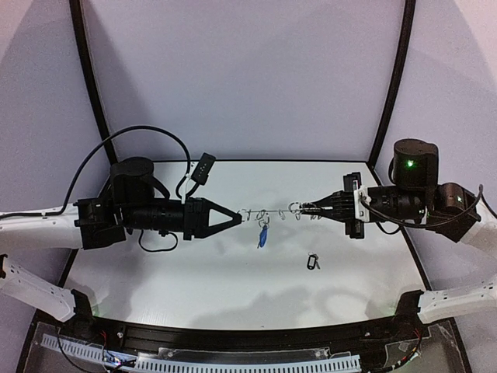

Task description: Put the keys on the keyring

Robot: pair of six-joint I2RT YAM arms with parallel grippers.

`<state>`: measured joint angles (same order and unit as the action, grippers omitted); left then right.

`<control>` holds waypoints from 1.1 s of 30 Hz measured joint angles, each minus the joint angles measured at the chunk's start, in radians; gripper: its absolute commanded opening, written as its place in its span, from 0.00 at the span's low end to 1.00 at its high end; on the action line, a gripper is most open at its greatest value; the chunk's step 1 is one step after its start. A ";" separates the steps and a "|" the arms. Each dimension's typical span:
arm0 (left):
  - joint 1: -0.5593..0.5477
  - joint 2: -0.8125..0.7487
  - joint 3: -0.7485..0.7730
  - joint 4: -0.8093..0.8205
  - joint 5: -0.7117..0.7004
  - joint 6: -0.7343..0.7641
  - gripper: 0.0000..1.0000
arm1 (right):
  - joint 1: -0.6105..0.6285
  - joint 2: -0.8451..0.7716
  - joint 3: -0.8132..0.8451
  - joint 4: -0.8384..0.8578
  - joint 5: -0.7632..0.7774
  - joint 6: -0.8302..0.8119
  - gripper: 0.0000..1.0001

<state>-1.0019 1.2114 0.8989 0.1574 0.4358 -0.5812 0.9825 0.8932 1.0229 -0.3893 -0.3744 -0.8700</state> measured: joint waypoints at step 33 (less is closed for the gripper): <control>-0.122 -0.058 0.087 -0.173 -0.343 0.449 0.01 | -0.001 0.171 0.006 0.203 -0.022 0.399 0.69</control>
<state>-1.1236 1.1538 0.9863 -0.0158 0.0929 -0.1322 0.9817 1.0641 1.0290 -0.1860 -0.3965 -0.4706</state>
